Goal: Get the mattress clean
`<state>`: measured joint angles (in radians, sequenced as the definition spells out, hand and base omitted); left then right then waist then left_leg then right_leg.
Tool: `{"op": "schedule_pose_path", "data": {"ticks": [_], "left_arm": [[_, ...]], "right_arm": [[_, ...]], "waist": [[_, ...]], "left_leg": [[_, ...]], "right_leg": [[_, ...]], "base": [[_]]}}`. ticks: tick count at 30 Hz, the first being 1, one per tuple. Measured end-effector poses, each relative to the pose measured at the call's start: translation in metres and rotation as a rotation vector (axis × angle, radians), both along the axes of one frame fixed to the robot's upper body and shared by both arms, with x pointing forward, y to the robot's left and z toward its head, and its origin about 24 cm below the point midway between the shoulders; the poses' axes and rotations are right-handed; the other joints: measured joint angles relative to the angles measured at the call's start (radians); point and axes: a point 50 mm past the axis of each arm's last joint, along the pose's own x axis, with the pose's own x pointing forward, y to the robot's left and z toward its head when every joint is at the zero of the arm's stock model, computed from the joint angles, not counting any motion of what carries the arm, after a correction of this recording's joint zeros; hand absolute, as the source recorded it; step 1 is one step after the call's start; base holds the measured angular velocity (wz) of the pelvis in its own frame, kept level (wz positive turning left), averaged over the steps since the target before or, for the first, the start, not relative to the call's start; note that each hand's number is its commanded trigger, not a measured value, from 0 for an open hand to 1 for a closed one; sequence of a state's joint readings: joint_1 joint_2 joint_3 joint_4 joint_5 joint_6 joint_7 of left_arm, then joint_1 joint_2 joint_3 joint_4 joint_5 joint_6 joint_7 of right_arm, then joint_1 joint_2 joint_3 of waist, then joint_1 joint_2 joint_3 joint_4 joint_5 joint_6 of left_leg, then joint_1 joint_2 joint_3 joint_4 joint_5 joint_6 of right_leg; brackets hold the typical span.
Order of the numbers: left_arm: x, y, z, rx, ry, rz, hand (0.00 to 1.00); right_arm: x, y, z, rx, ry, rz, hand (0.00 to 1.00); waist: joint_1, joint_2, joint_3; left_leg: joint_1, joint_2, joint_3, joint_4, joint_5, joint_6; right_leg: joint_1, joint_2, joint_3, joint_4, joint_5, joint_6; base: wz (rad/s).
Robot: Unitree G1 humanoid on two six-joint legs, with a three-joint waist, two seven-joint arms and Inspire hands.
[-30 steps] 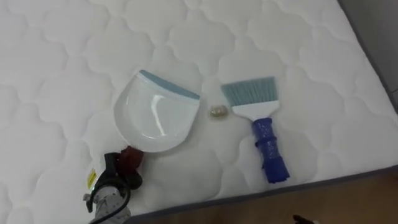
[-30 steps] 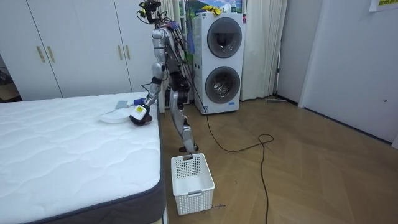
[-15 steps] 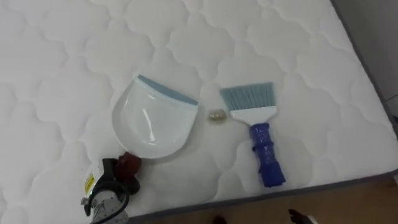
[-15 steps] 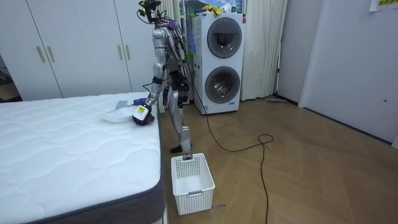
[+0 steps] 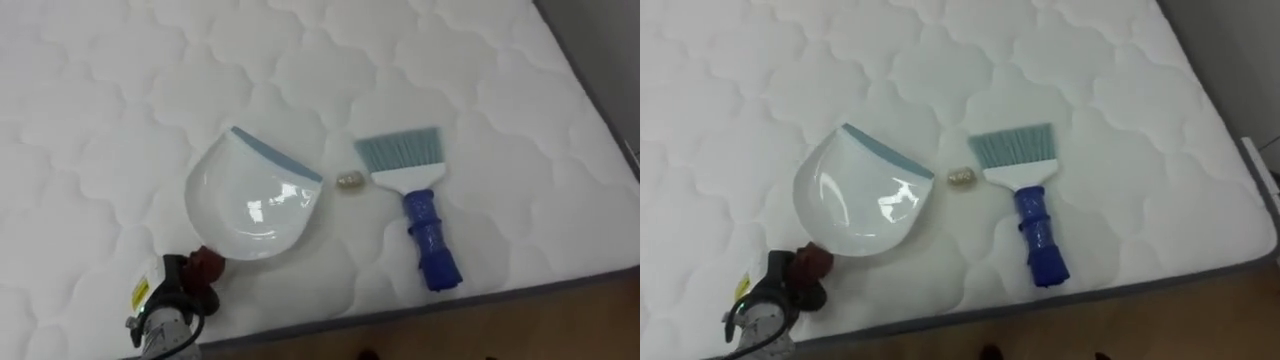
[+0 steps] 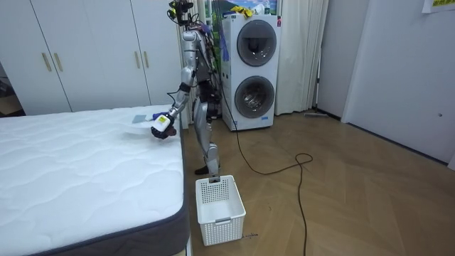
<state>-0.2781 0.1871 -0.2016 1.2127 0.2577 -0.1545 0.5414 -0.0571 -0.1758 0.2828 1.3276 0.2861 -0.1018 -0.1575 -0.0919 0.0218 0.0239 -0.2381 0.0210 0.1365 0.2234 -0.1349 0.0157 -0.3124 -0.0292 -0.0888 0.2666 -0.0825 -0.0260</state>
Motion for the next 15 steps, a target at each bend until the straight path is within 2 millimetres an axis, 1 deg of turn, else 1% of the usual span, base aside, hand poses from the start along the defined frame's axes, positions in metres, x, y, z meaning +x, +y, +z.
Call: {"op": "schedule_pose_path", "data": {"ticks": [1,3,5,6,10,13,15], "left_arm": [[0.002,0.003,0.003,0.01,-0.018,-0.003,1.0],[0.012,0.011,0.016,0.052,-0.102,-0.017,1.0],[0.014,0.016,0.021,0.07,-0.132,-0.014,1.0],[0.014,0.018,0.022,0.082,-0.138,-0.009,1.0],[0.008,0.017,0.019,0.089,-0.129,-0.027,1.0],[0.005,0.01,0.016,0.099,-0.113,-0.079,1.0],[0.002,0.005,0.013,0.099,-0.102,-0.11,1.0]], "right_arm": [[0.0,-0.001,0.0,-0.001,-0.004,0.0,0.0],[0.001,-0.006,0.002,-0.01,-0.011,0.003,0.0],[0.002,-0.012,0.004,-0.02,-0.02,-0.011,0.0],[0.003,-0.016,0.005,-0.017,-0.032,-0.051,0.0],[0.006,-0.023,0.008,0.001,-0.071,-0.172,0.0],[0.014,-0.028,0.012,0.012,-0.113,-0.25,0.0],[0.024,-0.033,0.016,0.008,-0.158,-0.331,0.0]], "waist": [[0.001,0.001,0.0001],[0.001,0.008,0.0019],[0.005,0.016,0.0009],[0.009,0.021,0.0008],[0.005,0.029,0.0016],[0.004,0.028,0.0017],[-0.005,0.028,0.0019]], "left_leg": [[-0.002,0.0,0.0,0.001,0.0,0.0],[-0.015,-0.001,-0.004,0.011,-0.001,0.0],[-0.014,-0.003,-0.003,0.011,-0.002,0.001],[-0.012,-0.004,-0.003,0.011,-0.002,0.002],[-0.013,-0.005,-0.005,0.011,-0.002,0.002],[-0.025,-0.016,-0.003,0.017,-0.003,0.004],[-0.037,-0.023,0.002,0.041,-0.011,0.009]], "right_leg": [[-0.003,-0.001,-0.001,0.004,-0.002,0.0],[-0.011,-0.004,-0.007,0.011,-0.004,0.0],[-0.012,-0.006,-0.006,0.013,-0.006,0.001],[-0.012,-0.006,-0.005,0.014,-0.006,0.002],[-0.012,-0.007,-0.005,0.016,-0.007,0.003],[-0.046,-0.018,0.006,0.065,-0.028,0.005],[-0.07,-0.029,0.009,0.11,-0.048,0.007]], "base": [[0.04],[0.08],[0.02],[0.0],[0.0],[-0.01],[0.02]]}}
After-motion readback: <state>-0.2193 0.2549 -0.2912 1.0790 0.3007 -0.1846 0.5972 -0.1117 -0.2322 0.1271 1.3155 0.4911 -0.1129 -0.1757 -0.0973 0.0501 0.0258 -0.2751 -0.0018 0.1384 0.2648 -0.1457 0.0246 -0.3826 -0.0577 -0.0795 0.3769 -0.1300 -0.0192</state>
